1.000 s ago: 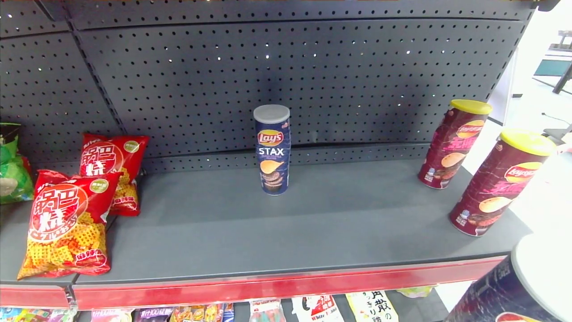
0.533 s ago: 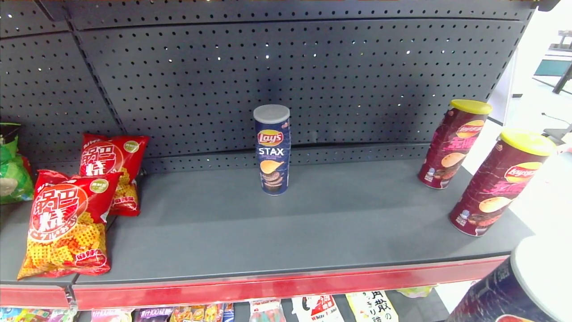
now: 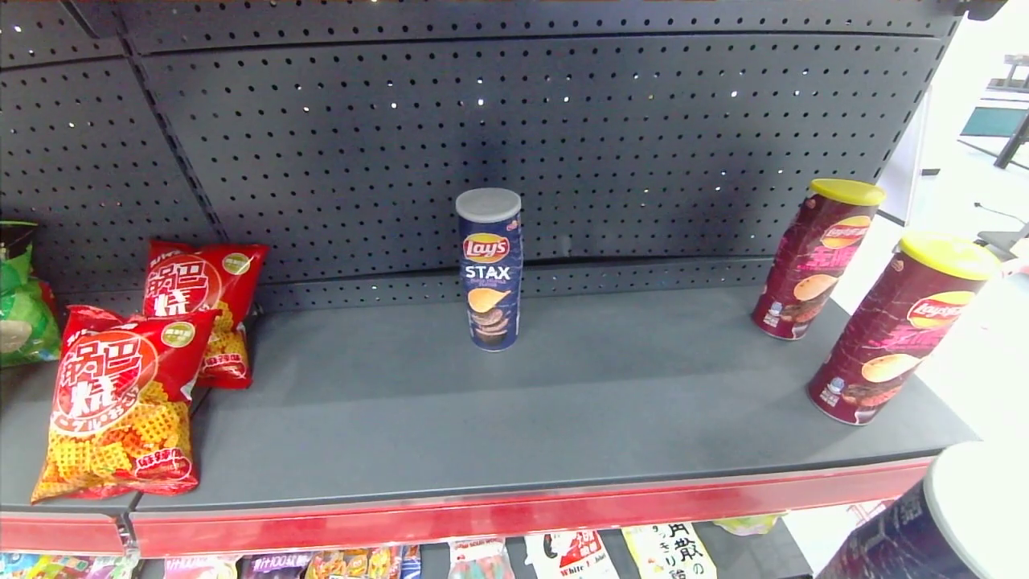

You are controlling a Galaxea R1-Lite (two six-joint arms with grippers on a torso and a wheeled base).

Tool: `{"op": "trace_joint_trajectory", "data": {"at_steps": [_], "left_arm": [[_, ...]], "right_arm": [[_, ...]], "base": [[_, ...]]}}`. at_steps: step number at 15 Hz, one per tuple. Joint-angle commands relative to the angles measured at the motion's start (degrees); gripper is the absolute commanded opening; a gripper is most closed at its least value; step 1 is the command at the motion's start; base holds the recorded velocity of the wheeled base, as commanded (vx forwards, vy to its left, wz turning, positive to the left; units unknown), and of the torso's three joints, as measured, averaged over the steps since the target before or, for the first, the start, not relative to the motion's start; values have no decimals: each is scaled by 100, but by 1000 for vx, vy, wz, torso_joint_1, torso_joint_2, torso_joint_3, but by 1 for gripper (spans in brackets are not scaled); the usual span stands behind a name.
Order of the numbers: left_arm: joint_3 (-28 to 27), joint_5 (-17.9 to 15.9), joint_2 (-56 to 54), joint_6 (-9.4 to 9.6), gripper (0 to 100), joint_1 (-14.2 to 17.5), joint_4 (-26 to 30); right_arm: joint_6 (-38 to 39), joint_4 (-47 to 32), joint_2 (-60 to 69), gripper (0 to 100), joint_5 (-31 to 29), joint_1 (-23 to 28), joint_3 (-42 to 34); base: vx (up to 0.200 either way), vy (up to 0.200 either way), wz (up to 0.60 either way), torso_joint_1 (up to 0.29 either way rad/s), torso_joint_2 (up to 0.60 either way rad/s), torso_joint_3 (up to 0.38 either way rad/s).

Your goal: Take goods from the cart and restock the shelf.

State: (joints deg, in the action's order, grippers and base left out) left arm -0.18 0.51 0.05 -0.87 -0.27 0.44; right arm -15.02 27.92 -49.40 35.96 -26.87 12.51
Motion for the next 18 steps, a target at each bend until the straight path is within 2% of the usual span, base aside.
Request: {"op": "trace_joint_trajectory", "data": {"at_steps": [1, 8, 11, 18], "left_arm": [[1, 2, 4, -1, 100, 0, 0], [1, 19, 4, 7, 100, 0, 0], [1, 37, 4, 7, 100, 0, 0], [1, 37, 4, -1, 100, 0, 0]], "right_arm": [[-1, 3, 0, 0, -1, 6, -3], [-1, 3, 0, 0, -1, 6, -20], [-1, 3, 18, 0, -1, 6, -47], [-1, 3, 62, 0, -1, 6, -82]], "base": [[0, 0, 0, 0, 0, 0], [0, 0, 0, 0, 0, 0], [0, -200, 0, -6, -1, 2], [0, 0, 0, 0, 0, 0]]}}
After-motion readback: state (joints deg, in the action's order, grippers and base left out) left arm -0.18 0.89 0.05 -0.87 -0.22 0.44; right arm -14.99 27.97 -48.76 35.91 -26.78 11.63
